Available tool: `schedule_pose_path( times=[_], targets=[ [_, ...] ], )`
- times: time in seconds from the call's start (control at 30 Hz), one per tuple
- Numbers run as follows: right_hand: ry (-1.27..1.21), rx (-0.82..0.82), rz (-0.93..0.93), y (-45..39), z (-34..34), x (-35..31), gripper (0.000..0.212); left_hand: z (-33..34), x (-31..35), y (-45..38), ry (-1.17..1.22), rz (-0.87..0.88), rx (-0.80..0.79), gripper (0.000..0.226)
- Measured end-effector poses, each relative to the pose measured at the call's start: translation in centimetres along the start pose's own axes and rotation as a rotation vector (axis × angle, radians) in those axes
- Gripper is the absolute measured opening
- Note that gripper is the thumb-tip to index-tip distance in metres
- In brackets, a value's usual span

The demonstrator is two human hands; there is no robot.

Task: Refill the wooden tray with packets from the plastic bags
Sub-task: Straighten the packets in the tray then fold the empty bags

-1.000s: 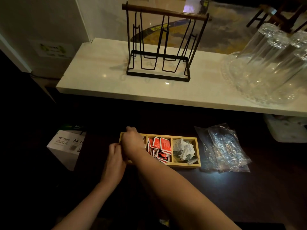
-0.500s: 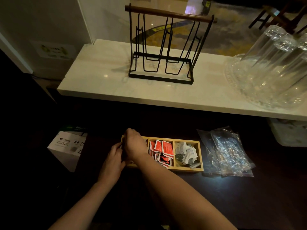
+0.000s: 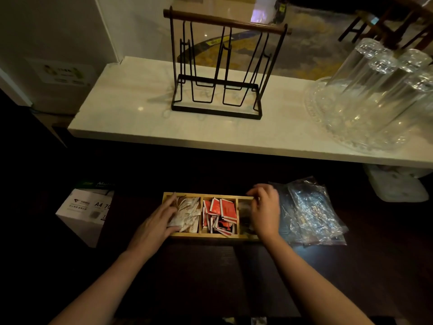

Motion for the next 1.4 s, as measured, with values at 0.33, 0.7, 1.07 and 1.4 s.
schedule_pose_path(
  times=[0.33,0.7,1.07,1.4],
  targets=[
    [0.495,-0.607,0.387,-0.1,-0.1,12.3,0.067,0.9,0.7,-1.1,-0.100,-0.107,0.041,0.030],
    [0.668,-0.461,0.307,0.3,0.1,12.3,0.035,1.5,2.0,2.5,-0.158,-0.010,0.123,0.050],
    [0.221,-0.140,0.426,-0.5,-3.8,11.5,0.025,3.1,0.9,1.9,-0.515,-0.006,-0.071,0.073],
    [-1.021,-0.345,0.432,1.7,-11.5,-0.2,0.030,0.2,9.5,0.2,0.369,-0.154,-0.001,0.084]
  ],
)
Point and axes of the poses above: each hand's wrist, its own y-axis away from the middle knuckle, its own z-axis out of the palm, x = y × z, the point moved 4 cm from there along -y, towards the middle knuckle, and after that the axes turned 11 degrees about y, right-handed, at the moved point
